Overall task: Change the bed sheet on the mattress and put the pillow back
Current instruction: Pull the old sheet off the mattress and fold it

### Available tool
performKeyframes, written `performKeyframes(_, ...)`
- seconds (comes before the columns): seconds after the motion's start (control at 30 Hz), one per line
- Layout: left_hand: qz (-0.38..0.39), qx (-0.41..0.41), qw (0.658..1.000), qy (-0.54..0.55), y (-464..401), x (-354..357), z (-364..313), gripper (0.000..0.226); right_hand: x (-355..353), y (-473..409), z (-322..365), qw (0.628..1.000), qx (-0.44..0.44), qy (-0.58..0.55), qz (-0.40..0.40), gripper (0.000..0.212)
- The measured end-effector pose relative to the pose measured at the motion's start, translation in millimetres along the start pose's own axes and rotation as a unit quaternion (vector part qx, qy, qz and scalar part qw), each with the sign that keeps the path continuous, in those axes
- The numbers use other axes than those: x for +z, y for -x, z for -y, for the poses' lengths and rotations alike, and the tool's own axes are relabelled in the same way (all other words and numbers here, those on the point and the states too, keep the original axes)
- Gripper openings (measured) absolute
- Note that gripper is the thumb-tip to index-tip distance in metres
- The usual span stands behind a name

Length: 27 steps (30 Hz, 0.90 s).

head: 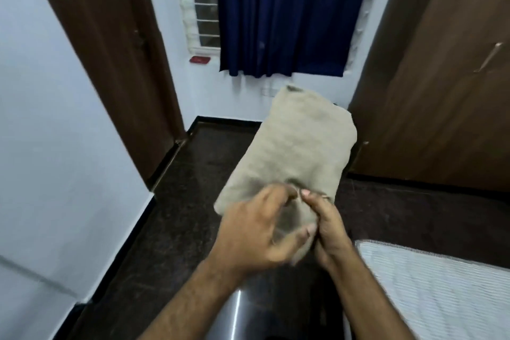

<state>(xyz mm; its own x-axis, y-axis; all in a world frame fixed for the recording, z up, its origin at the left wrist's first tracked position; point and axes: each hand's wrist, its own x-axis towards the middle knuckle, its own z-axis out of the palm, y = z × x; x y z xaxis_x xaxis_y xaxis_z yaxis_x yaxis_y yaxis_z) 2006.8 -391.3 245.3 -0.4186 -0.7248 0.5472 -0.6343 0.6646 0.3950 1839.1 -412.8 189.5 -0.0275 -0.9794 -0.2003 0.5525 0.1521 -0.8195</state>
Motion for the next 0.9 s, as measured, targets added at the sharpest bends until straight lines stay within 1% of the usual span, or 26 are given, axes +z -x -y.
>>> performKeyframes(0.03,-0.034,-0.004,0.999,0.007,-22.2,2.7,16.9,0.05,-4.1,-16.1,7.1,1.0,-0.014,0.02,0.008,0.048)
performKeyframes(0.07,-0.058,-0.02,0.998,-0.019,-43.7,8.1,34.1,0.055,-7.9,-30.3,13.3,0.999,-0.018,0.028,0.017,0.044)
performKeyframes(0.1,-0.055,-0.048,0.996,-0.052,-69.2,19.9,59.0,0.064,-11.7,-48.5,20.6,0.999,-0.021,0.024,0.031,0.047)
performKeyframes(0.13,-0.036,-0.105,0.993,-0.04,-92.0,33.4,82.4,0.076,-15.3,-68.4,25.0,0.999,-0.023,0.021,0.041,0.055)
performKeyframes(0.17,-0.008,-0.183,0.983,0.022,-116.1,54.2,112.1,0.088,-19.4,-93.3,30.5,0.998,-0.022,0.03,0.042,0.061)
performKeyframes(0.2,0.013,-0.26,0.956,0.135,-139.8,72.3,136.0,0.098,-20.8,-118.2,37.0,0.998,-0.018,0.052,0.038,0.063)
performKeyframes(0.23,0.027,-0.331,0.897,0.291,-159.4,88.9,154.4,0.106,-20.1,-141.5,43.9,0.997,-0.015,0.066,0.032,0.062)
performKeyframes(0.27,0.057,-0.382,0.804,0.452,-182.6,108.9,169.7,0.105,-22.1,-169.3,54.5,0.997,-0.013,0.068,0.034,0.057)
performKeyframes(0.3,0.1,-0.412,0.695,0.581,-200.7,124.2,177.6,0.098,-26.9,-194.2,62.7,0.997,-0.008,0.069,0.036,0.051)
performKeyframes(0.33,0.132,-0.433,0.608,0.653,-220.5,136.0,182.2,0.091,-32.2,-220.9,74.5,0.997,0.001,0.076,0.035,0.047)
performKeyframes(0.37,0.149,-0.441,0.568,0.679,-237.8,146.7,188.1,0.088,-37.7,-246.3,88.0,0.995,0.005,0.089,0.039,0.046)
performKeyframes(0.4,0.151,-0.443,0.542,0.698,-251.8,154.3,191.4,0.089,-44.5,-266.4,99.9,0.993,0.01,0.108,0.044,0.049)
performKeyframes(0.43,0.153,-0.438,0.526,0.713,-273.5,166.1,198.9,0.097,-53.3,-290.7,115.9,0.99,0.014,0.127,0.052,0.054)
performKeyframes(0.5,0.132,-0.443,0.505,0.729,-311.3,198.1,219.0,0.112,-68.6,-335.5,145.4,0.985,0.028,0.157,0.063,0.063)
performKeyframes(0.53,0.12,-0.442,0.493,0.74,-331.3,212.5,225.6,0.108,-76.6,-357.7,159.0,0.984,0.046,0.156,0.066,0.063)
performKeyframes(0.6,0.112,-0.438,0.467,0.76,-367.9,243.4,239.7,0.083,-91.0,-398.6,177.7,0.988,0.083,0.126,0.045,0.057)
performKeyframes(0.63,0.109,-0.453,0.458,0.757,-384.0,258.3,250.4,0.076,-99.5,-419.8,184.0,0.987,0.087,0.129,0.028,0.055)
performKeyframes(0.67,0.103,-0.47,0.45,0.752,-403.9,273.9,264.5,0.072,-108.0,-444.2,191.2,0.985,0.069,0.157,0.007,0.056)
performKeyframes(0.7,0.089,-0.484,0.458,0.74,-423.4,289.1,277.8,0.07,-115.9,-465.8,197.8,0.979,0.035,0.202,-0.019,0.06)
performKeyframes(0.77,0.059,-0.479,0.504,0.716,-462.4,321.2,302.9,0.073,-129.4,-501.4,209.8,0.958,-0.025,0.27,-0.092,0.068)
performKeyframes(0.8,0.042,-0.473,0.529,0.703,-482.8,336.7,315.6,0.074,-137.9,-520.5,213.0,0.951,-0.036,0.288,-0.105,0.068)
performKeyframes(0.83,0.023,-0.467,0.559,0.685,-505.1,354.9,328.9,0.07,-147.4,-541.7,214.9,0.946,-0.038,0.309,-0.095,0.07)
performKeyframes(0.87,0.016,-0.46,0.582,0.671,-526.5,371.8,339.2,0.066,-152.5,-560.5,217.9,0.935,-0.04,0.341,-0.084,0.076)
performKeyframes(0.9,0.017,-0.457,0.597,0.659,-545.4,386.1,347.5,0.064,-158.2,-577.7,219.2,0.92,-0.048,0.38,-0.076,0.087)
